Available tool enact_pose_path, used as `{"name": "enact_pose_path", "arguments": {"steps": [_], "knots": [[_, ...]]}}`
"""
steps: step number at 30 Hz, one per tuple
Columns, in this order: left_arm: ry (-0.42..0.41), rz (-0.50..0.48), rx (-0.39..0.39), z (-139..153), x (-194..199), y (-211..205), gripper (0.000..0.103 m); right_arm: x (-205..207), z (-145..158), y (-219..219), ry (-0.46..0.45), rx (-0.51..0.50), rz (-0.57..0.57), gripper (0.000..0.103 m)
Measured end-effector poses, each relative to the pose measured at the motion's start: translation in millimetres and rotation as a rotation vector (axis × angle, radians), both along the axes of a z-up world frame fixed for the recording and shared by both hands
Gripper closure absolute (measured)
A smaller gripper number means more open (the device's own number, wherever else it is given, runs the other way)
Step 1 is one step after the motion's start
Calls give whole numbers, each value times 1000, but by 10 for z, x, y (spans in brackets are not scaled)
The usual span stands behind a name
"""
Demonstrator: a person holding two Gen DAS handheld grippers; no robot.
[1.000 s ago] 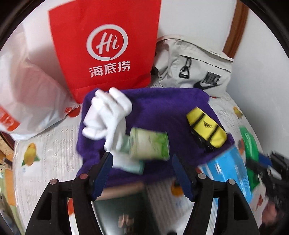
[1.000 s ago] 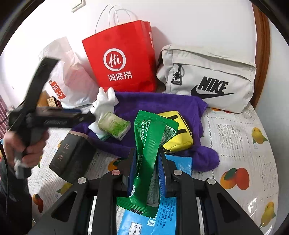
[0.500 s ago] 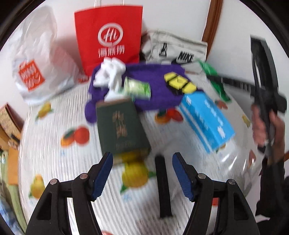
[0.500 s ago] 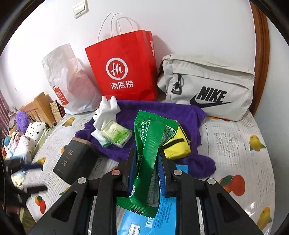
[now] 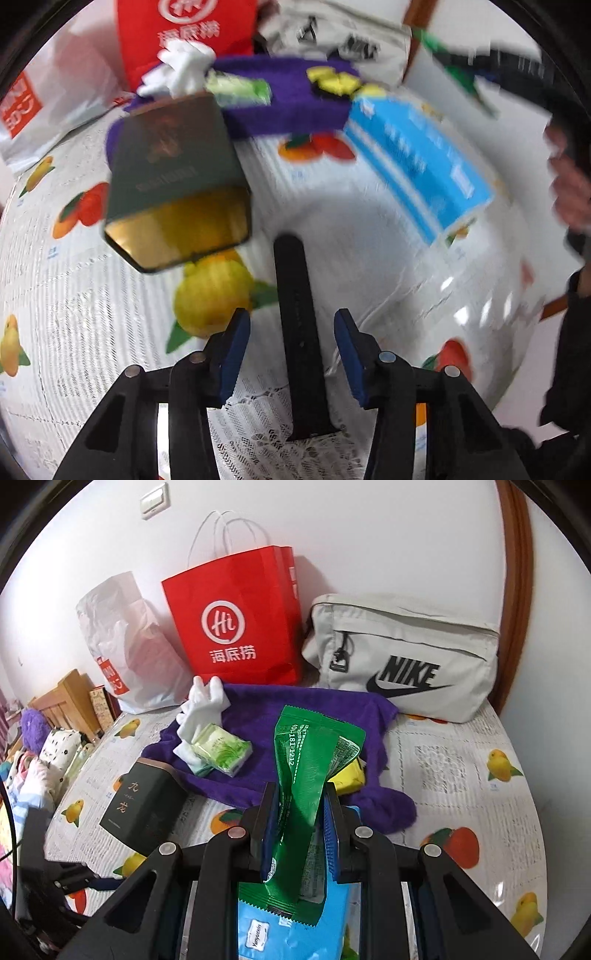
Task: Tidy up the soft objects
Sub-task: 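Grasp the black watch strap with the left gripper while the right gripper carries the sachet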
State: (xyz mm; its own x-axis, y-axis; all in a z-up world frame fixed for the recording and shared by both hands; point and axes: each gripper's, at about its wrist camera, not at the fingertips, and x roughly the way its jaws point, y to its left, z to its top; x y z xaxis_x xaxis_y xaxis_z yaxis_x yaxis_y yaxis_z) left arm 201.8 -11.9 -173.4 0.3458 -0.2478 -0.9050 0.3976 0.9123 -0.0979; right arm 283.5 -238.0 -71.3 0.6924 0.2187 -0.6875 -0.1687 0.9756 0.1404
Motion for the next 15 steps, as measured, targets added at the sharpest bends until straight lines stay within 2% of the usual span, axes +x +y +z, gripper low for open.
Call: {"name": "enact_pose_path", "arguments": {"steps": [1, 3, 4, 7, 11, 15], "knots": [[-49, -21, 41, -19, -49, -52, 63, -8, -6, -12, 2, 5, -6, 80], [-81, -27, 76, -26, -94, -76, 70, -24, -13, -19, 4, 11, -12, 80], [-75, -24, 64, -21, -91, -62, 83, -35, -15, -19, 5, 11, -12, 80], [-53, -4, 39, -3, -73, 39, 83, -49, -8, -12, 4, 7, -7, 80], [-44, -1, 39, 3, -129, 139, 80, -94, 16, -29, -9, 14, -3, 80], [-30, -9, 4, -23, -105, 91, 59, -89, -8, -59, -2, 20, -7, 80]]}}
